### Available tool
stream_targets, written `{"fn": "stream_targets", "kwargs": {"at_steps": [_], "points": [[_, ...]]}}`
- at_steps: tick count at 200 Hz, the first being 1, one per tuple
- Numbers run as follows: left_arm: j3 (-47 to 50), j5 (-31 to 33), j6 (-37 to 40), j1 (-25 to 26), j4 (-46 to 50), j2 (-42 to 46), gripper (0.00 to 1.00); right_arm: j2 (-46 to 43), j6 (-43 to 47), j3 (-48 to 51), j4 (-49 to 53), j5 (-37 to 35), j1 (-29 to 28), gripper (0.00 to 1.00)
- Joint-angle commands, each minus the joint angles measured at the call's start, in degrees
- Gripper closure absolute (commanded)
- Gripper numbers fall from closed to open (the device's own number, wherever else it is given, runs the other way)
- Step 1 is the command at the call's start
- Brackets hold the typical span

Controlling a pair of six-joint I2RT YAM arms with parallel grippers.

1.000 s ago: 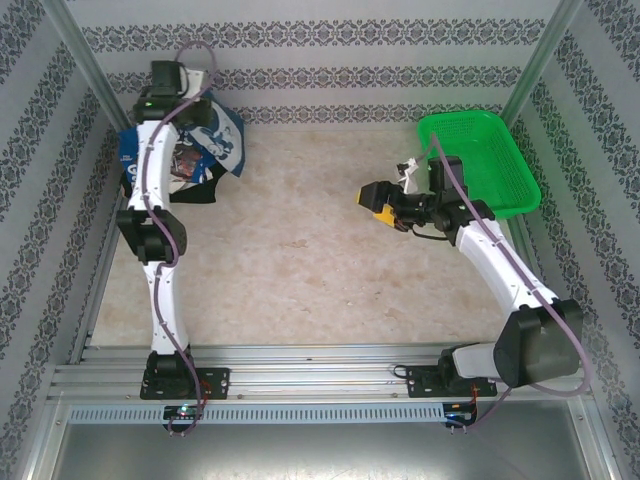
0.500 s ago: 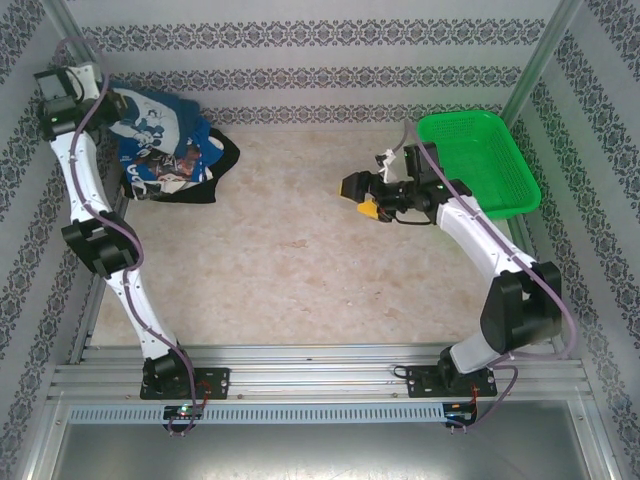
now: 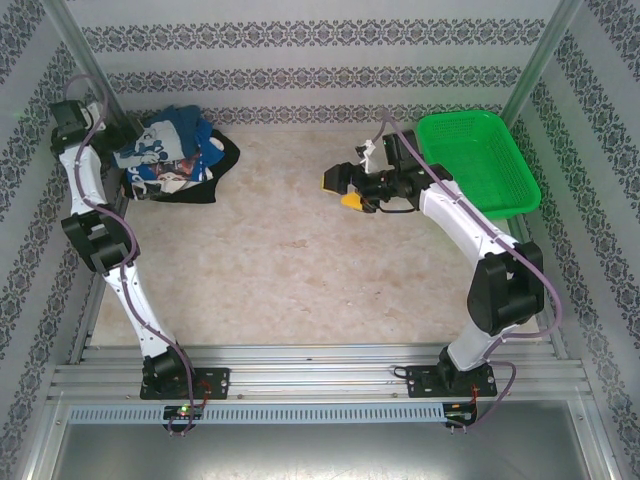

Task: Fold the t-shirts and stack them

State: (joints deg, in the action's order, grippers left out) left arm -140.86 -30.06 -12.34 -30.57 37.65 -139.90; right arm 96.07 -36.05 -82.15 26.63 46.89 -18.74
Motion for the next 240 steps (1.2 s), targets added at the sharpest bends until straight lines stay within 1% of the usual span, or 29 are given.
{"fn": "stream_targets", "kwargs": {"at_steps": [1,19,30,37,49,56,64,80,89,96,106,115,125,144,151,160,168,175,181,186,190,197,205,210,217,225,232,240], "points": [[-2.3,3.0,-2.5,-0.8,0.2,5.4,0.00,-0.8,2.7,-2.0,3.3,-2.5,0.8,0.02],[-0.8,2.4,-3.5,-0.5,0.8,10.7,0.00,-3.2,5.4,-1.1,5.6,-5.3,3.4,0.02],[4.9,3.4,-2.0,0.3,-0.5,16.1,0.00,-5.3,6.9,0.6,5.9,-6.9,5.8,0.02],[10.2,3.4,-1.1,0.8,-2.3,20.1,0.00,-6.8,8.6,1.7,6.5,-8.3,7.4,0.02],[22.6,4.0,-1.0,1.5,-7.2,28.5,0.00,-9.6,11.7,4.4,7.4,-11.5,10.3,0.02],[30.4,4.1,-1.7,1.8,-12.2,34.2,0.00,-11.1,13.4,6.2,7.7,-13.6,12.1,0.02],[41.7,4.1,-3.1,2.2,-18.3,41.2,0.00,-12.7,14.8,8.2,8.0,-16.5,14.3,0.02],[61.4,5.2,-7.0,3.5,-29.6,55.0,0.00,-15.8,16.2,13.5,5.5,-22.7,18.1,0.02],[69.6,8.1,-6.9,6.0,-31.2,61.4,0.00,-18.0,16.6,17.2,2.7,-28.2,19.5,0.02],[74.9,10.5,-5.1,8.9,-30.8,65.3,0.00,-19.6,17.3,20.6,-0.5,-31.5,20.3,0.02],[81.2,14.9,-2.8,13.4,-29.6,69.7,0.00,-21.5,19.2,25.6,-5.9,-35.8,21.2,0.02],[87.3,17.8,-3.1,16.0,-30.4,73.0,0.00,-22.9,21.1,29.8,-10.6,-40.3,21.4,0.02],[95.3,20.1,-4.6,17.7,-35.4,77.1,0.00,-24.1,22.9,34.9,-16.9,-43.8,21.8,0.02],[107.9,27.7,-5.7,20.0,-44.7,84.4,0.00,-25.8,26.6,44.2,-30.8,-47.8,21.9,0.02],[110.5,29.5,-5.1,20.4,-46.9,85.2,0.00,-25.7,27.0,47.4,-36.1,-50.0,21.9,0.02],[112.9,29.9,-3.8,20.5,-50.2,84.9,0.00,-24.6,27.4,51.1,-42.4,-52.2,22.1,0.02],[115.2,29.1,-2.7,20.8,-55.4,83.4,0.00,-23.4,28.0,52.9,-45.6,-53.4,22.3,0.02],[117.6,28.6,-1.3,21.4,-61.8,81.2,0.00,-22.5,28.4,54.4,-48.5,-53.9,22.3,0.02],[119.0,29.3,-0.4,22.1,-66.8,78.8,0.00,-22.0,28.5,56.1,-52.0,-53.1,22.3,0.02],[119.9,30.5,0.0,22.8,-70.3,76.4,0.00,-21.4,28.6,58.0,-57.5,-52.1,22.4,0.02],[120.1,31.1,0.2,23.1,-72.2,74.3,0.00,-21.4,28.8,58.4,-58.9,-51.4,22.3,0.02],[119.6,30.4,0.3,23.4,-73.8,70.5,0.00,-21.6,29.6,58.7,-60.6,-49.2,22.3,0.02],[118.7,28.4,2.2,24.1,-74.8,66.6,0.00,-19.5,29.9,60.3,-67.8,-47.1,22.3,0.02],[118.0,28.9,3.9,25.3,-74.0,64.9,0.00,-17.6,29.8,60.8,-71.6,-46.1,22.4,0.02],[118.3,30.6,5.6,27.0,-76.5,62.5,0.00,-14.7,30.5,60.2,-73.3,-44.3,22.3,0.02],[119.7,32.4,7.9,28.4,-83.6,59.3,0.00,-12.2,32.7,59.8,-74.8,-40.9,21.7,0.02],[120.0,33.5,9.1,29.2,-85.0,58.2,0.00,-10.0,33.9,59.7,-76.1,-42.8,20.2,0.02],[119.3,33.1,9.0,29.2,-86.3,54.4,0.00,-8.0,33.1,60.8,-81.9,-43.7,19.7,0.02]]}}
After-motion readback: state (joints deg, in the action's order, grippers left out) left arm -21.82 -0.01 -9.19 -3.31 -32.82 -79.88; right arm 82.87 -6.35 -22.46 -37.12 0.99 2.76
